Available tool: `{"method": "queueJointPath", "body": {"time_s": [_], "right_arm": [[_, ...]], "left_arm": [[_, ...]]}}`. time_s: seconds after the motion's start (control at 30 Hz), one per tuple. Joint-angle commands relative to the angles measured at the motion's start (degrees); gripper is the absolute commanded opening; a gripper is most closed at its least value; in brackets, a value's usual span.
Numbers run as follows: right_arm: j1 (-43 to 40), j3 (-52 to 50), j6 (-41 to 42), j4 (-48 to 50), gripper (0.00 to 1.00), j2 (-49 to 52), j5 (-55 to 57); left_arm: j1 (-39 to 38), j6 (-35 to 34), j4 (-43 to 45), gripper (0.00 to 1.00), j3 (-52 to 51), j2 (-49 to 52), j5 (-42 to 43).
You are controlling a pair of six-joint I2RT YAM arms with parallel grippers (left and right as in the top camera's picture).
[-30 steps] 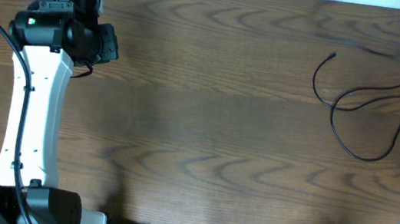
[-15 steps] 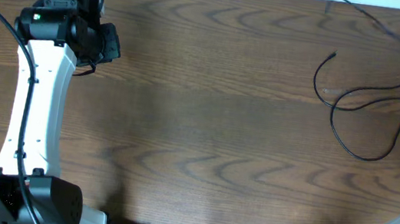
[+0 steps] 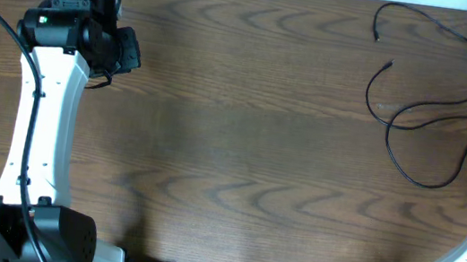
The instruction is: Untangle cables
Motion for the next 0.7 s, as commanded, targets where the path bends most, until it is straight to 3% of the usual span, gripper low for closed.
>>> {"method": "queueJointPath", "body": {"time_s": [0.0, 0.27, 0.67], "right_arm": [[2.8, 0.1, -3.7, 1.6, 0.99, 0.0, -2.1], [7.5, 0.1, -4.7, 7.7, 0.99, 6.7, 4.2], [7.1, 0.1, -8.0, 13.5, 0.99, 17.2, 8.4]], "left_arm": [[-0.5, -0.3, -0.1, 0.09, -0.5, 0.3, 0.2], [-3.4, -0.3, -0.1, 0.09, -0.5, 0.3, 0.2], [-9.7, -0.3, 2.5, 0.09, -0.5, 0.3, 0.2]]}}
